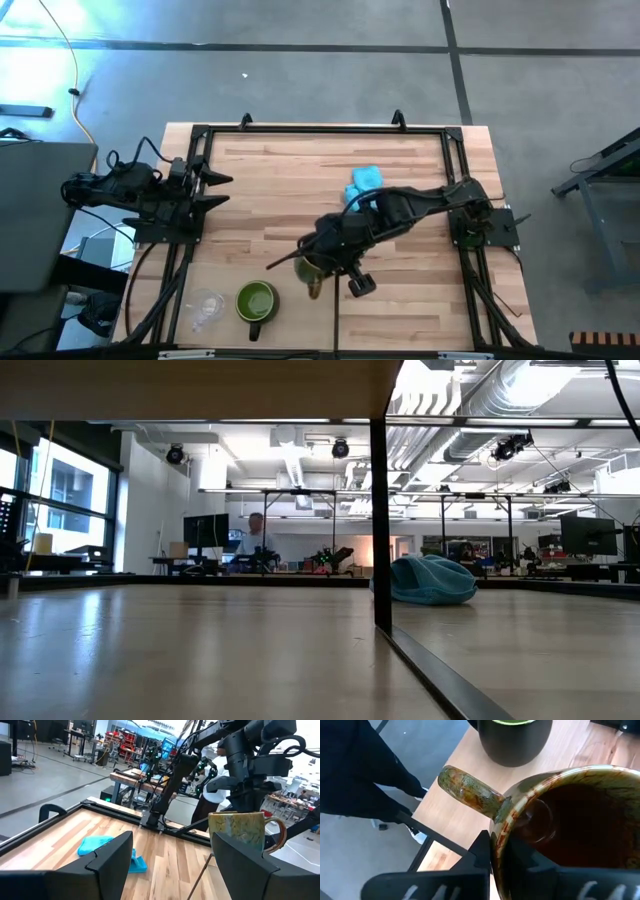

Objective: Stack small to large cups/mugs on shelf
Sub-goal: Put the brown mug on the shelf

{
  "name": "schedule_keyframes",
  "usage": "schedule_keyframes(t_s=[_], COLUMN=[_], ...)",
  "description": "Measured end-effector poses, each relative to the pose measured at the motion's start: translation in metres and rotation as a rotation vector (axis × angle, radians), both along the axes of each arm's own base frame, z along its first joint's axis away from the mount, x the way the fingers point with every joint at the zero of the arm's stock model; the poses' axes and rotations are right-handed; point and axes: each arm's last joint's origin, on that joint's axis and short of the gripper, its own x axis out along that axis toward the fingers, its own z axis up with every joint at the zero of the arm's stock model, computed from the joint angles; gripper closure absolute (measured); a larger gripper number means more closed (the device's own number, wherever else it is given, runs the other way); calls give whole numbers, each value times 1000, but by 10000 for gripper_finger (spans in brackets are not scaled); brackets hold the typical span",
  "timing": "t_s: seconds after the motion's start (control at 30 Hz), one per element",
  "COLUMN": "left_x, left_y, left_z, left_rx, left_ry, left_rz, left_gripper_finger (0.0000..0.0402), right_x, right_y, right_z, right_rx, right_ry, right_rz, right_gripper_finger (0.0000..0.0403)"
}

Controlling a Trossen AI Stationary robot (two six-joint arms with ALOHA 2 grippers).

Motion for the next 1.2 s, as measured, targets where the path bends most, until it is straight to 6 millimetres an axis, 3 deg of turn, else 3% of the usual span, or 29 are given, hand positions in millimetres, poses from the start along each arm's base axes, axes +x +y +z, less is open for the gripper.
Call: schedule_keyframes(t_s=[1.2], left_x=[0], left_y=[0], left_z=[0], left_rx=[7], left_ry=[-3], left_rz=[0], left_gripper_finger=[140], right_x=[3], right_y=[40], right_z=[-12], right_rx=[18], right_ry=[-12], right_rz=[25], right_gripper_finger=[398])
